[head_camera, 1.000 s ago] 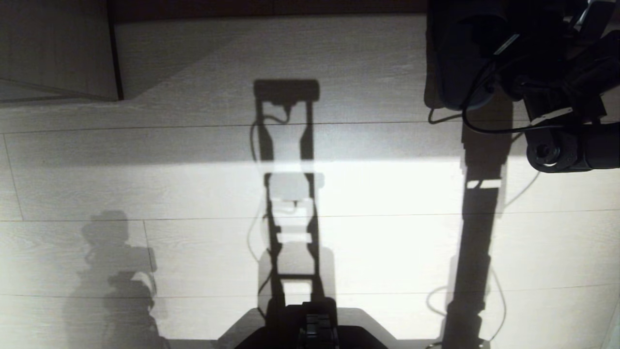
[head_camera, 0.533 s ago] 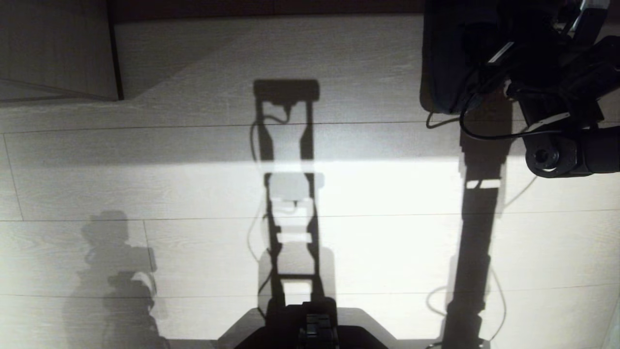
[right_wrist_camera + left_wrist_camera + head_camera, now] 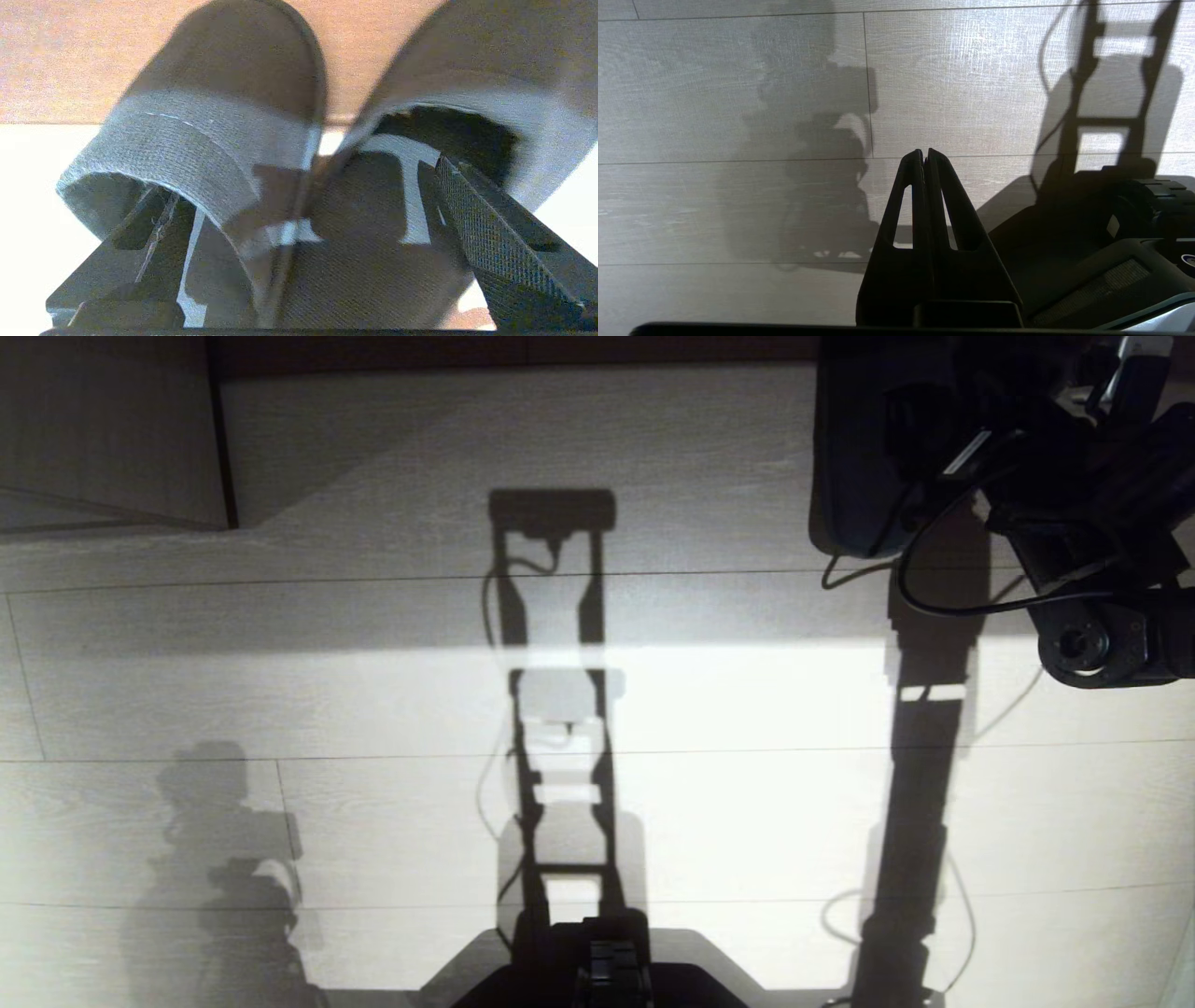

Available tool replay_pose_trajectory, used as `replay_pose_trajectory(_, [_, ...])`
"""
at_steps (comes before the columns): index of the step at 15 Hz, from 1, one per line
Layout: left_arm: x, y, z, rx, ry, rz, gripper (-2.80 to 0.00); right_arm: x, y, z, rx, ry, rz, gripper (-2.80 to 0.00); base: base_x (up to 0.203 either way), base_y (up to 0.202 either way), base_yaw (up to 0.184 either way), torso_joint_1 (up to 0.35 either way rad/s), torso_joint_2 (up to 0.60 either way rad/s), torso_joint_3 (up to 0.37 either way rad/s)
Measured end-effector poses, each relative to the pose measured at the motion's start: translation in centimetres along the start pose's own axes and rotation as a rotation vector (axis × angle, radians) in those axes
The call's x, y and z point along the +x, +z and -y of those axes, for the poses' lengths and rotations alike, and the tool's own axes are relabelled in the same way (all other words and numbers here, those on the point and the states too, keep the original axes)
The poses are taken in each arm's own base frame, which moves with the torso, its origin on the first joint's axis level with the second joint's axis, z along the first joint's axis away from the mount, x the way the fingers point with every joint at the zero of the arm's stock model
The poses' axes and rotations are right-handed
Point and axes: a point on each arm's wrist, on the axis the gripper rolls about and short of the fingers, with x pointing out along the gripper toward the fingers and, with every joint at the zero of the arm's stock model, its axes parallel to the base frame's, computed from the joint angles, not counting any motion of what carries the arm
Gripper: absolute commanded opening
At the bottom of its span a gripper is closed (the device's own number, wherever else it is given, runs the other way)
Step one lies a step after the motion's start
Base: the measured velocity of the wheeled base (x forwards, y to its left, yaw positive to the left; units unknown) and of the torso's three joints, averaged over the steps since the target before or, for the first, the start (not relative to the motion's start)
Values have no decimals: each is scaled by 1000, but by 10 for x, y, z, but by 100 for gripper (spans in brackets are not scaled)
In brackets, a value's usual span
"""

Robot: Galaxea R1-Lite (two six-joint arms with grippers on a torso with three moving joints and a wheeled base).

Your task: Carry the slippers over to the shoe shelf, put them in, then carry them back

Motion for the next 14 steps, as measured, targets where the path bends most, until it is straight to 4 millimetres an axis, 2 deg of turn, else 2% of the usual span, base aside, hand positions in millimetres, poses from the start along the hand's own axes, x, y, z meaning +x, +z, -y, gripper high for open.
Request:
replay_pose_trajectory(5, [0,0,0,0,0,0,-280,-11,15,7,-10,-17,-23,0,0,0,0,0,0,0])
replay_pose_trajectory(11, [0,0,0,0,1,0,-280,-39,42,1,-3,-5,-68,0,0,0,0,0,0,0])
replay_pose_trajectory(12, [0,0,0,0,0,0,-280,-45,48,0,-2,2,-69,-280,0,0,0,0,0,0])
replay_pose_trajectory(14, [0,0,0,0,0,0,-280,-53,60,-1,-2,18,-63,-280,0,0,0,0,0,0])
